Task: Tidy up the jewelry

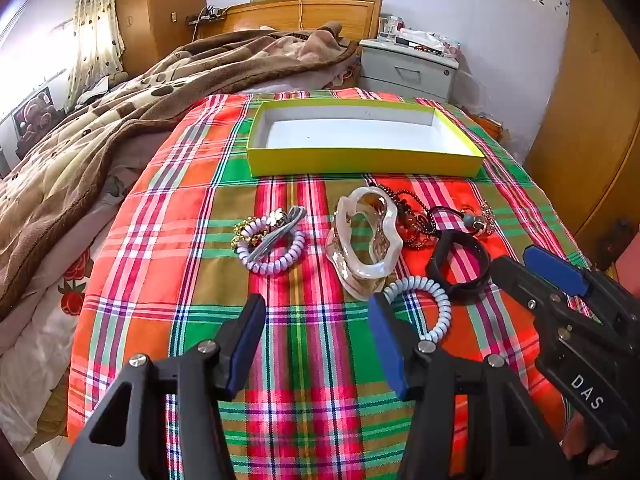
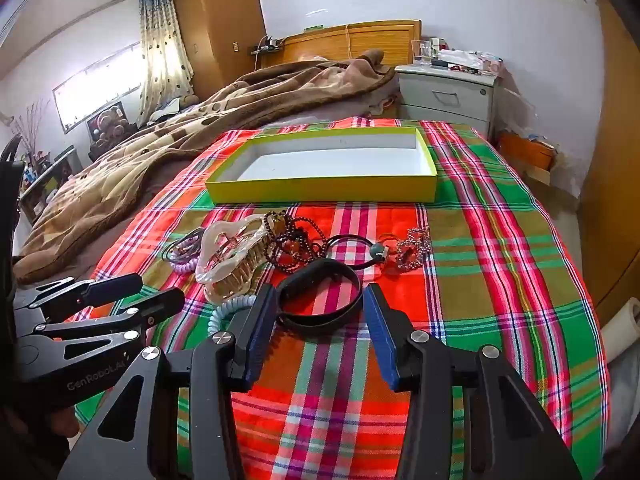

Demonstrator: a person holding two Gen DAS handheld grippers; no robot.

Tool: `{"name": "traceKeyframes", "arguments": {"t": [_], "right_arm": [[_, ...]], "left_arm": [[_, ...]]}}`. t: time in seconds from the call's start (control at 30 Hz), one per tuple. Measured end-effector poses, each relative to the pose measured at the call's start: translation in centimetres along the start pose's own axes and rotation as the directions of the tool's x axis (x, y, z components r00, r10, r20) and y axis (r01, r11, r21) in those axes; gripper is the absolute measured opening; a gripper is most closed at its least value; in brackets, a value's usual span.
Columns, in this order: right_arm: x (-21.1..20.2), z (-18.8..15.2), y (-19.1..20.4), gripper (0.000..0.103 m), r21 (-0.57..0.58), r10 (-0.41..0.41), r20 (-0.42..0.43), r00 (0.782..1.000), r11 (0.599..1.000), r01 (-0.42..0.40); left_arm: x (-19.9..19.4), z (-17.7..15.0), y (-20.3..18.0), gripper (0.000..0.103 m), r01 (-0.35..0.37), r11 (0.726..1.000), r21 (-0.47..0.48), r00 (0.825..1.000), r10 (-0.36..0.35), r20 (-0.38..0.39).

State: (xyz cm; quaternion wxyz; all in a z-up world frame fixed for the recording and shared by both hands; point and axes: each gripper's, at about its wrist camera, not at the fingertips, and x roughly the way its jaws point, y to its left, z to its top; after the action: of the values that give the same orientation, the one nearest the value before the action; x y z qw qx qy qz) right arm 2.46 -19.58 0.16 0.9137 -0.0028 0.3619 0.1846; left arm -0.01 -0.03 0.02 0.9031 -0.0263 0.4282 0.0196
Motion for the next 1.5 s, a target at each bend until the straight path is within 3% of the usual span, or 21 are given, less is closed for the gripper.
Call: {"name": "traceKeyframes", "arguments": {"t": [1.5], "right_arm": [[-0.4, 0.6, -0.4, 0.046, 0.017, -0.061, 0.006, 0.998, 0.998, 0.061]], "left_arm": [[-0.9, 0.0, -0.1, 0.055, -0.015, 1.0, 0.0, 1.0, 0.015, 0.021]]}}
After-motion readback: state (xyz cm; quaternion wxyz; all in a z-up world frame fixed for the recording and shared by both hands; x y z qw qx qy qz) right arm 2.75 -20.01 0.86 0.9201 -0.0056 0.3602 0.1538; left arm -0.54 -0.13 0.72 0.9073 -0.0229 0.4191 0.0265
